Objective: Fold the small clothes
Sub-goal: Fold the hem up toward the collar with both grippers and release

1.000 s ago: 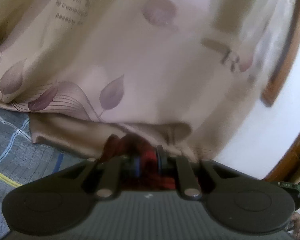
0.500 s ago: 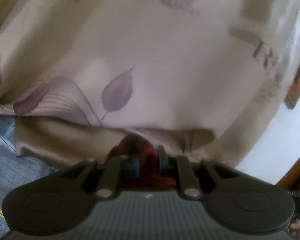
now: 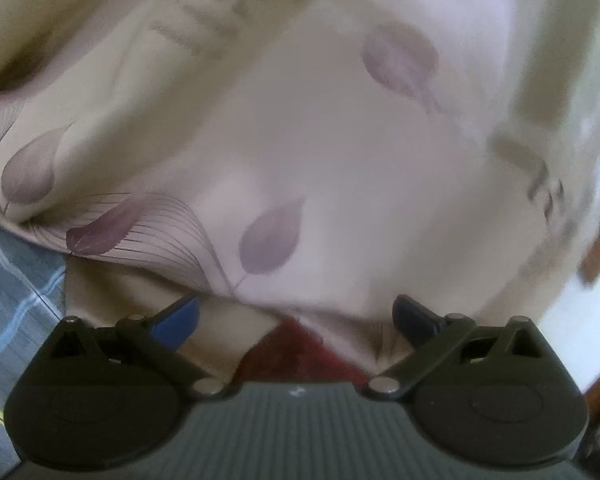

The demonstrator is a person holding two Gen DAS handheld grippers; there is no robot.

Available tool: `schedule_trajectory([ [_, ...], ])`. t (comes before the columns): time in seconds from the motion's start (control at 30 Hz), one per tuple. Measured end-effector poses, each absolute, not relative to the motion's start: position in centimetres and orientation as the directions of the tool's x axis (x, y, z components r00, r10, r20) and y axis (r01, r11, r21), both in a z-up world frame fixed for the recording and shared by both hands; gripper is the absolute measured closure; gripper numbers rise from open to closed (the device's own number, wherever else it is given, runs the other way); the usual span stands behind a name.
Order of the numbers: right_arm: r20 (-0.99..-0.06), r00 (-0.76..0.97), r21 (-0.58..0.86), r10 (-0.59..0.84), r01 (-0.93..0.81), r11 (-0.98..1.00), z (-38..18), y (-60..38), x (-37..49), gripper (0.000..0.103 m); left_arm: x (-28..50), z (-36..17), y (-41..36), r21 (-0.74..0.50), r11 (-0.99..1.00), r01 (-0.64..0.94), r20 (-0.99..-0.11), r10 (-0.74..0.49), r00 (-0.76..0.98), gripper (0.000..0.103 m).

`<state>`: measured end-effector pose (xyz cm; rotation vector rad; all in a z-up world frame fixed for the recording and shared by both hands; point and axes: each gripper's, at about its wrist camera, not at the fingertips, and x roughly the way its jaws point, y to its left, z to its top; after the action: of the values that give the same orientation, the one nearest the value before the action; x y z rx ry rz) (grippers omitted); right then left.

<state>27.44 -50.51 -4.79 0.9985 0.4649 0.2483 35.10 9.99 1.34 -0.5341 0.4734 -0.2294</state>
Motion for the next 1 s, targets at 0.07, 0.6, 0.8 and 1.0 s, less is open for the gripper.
schedule_trajectory([
  [0.07, -0.282, 0.860, 0.811, 0.426, -0.023, 0.585, -4.0, -49.4, 26.8, 0.017, 34.2, 1.5, 9.2, -0.499, 0.857, 0.127, -0.392, -0.354, 0.849, 0.000],
  [0.6, -0.448, 0.853, 0.469, 0.269, -0.032, 0.883, -2.6, -42.6, 18.0, 0.040, 21.3, 0.4, 4.4, -0.088, 0.973, 0.211, -0.392, -0.229, 0.891, 0.000],
  [0.8, -0.518, 0.828, 0.341, 0.214, -0.030, 0.940, -3.0, -40.6, 16.1, 0.056, 20.4, -1.9, 3.5, -0.101, 0.961, 0.258, -0.448, -0.275, 0.851, 0.000],
  [1.0, -0.565, 0.799, 0.330, 0.208, -0.013, 0.944, -4.4, -40.0, 16.3, 0.056, 21.0, -3.5, 4.6, -0.132, 0.968, 0.212, -0.514, -0.250, 0.820, 0.000],
])
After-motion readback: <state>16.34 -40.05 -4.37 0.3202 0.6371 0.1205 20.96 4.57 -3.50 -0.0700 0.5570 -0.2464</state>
